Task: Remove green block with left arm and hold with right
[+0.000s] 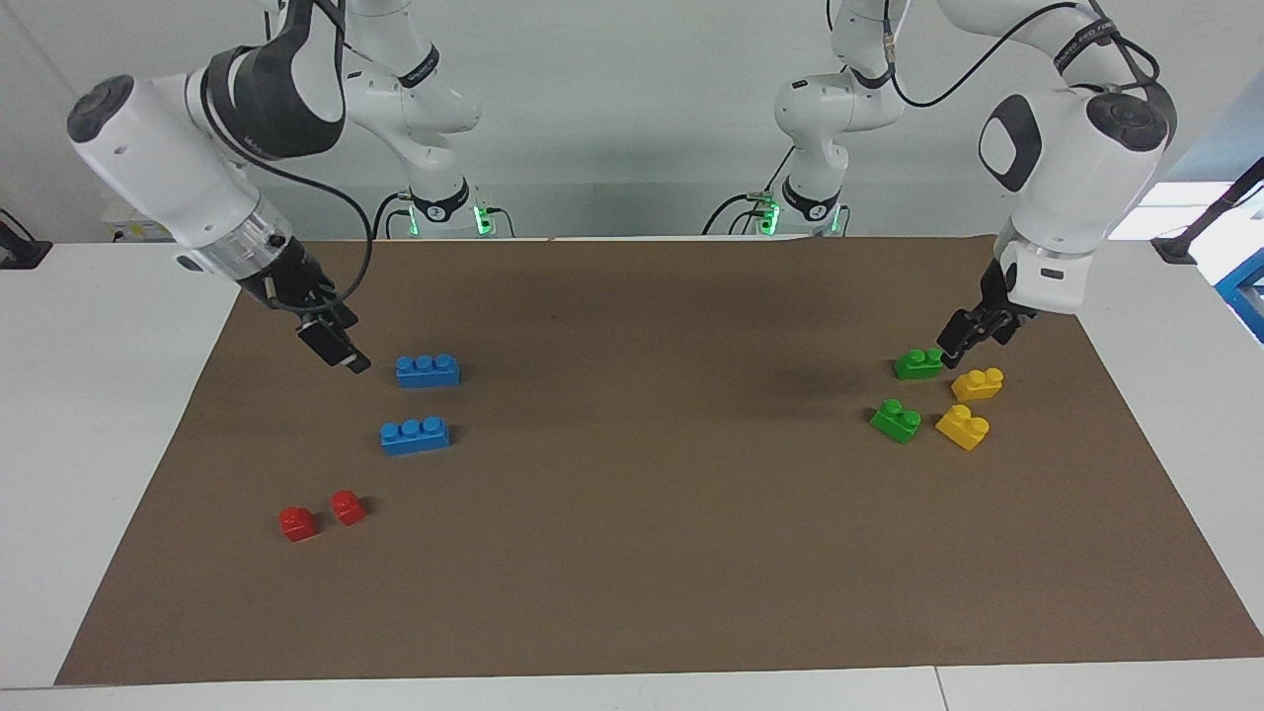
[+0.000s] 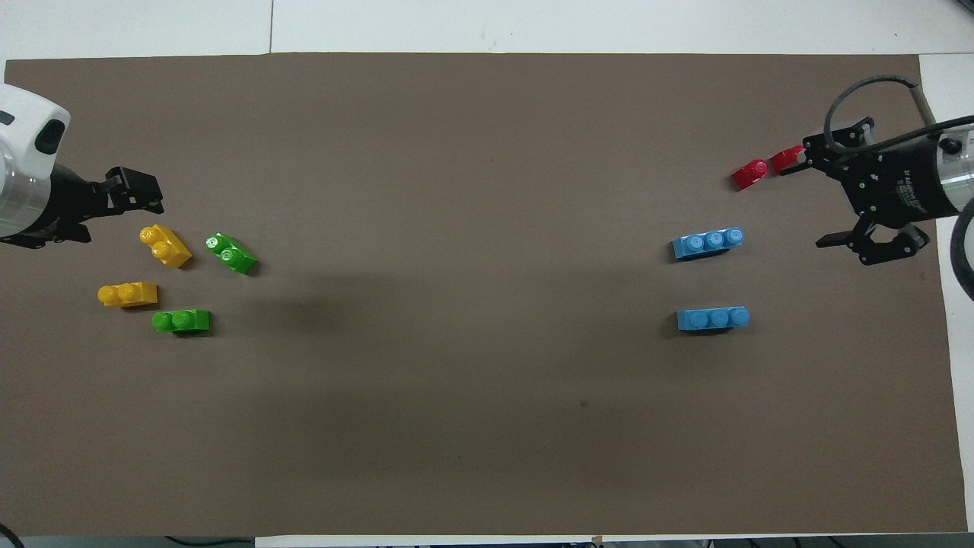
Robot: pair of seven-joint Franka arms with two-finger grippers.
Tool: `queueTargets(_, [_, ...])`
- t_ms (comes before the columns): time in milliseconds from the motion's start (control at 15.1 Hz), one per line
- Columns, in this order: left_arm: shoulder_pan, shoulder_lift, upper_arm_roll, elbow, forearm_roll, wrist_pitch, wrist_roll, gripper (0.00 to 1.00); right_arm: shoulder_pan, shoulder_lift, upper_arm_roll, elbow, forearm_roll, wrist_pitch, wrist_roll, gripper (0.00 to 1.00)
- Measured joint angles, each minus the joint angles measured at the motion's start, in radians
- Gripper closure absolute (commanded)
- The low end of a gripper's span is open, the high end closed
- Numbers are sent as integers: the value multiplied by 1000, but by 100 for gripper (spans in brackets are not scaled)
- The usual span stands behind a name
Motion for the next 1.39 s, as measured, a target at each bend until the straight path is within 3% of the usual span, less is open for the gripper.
queueTargets(398, [0, -87, 0, 70, 0, -183, 172, 0, 1, -38, 2, 157, -127, -222, -439, 0])
queueTargets(730, [-2, -101, -5, 121, -7, -287, 176, 0, -3, -51, 0, 188, -220, -315, -728, 0])
queueTargets(1394, [-2, -79, 2, 200, -50, -411, 221, 0, -7, -52, -5, 184, -272, -317, -787, 0])
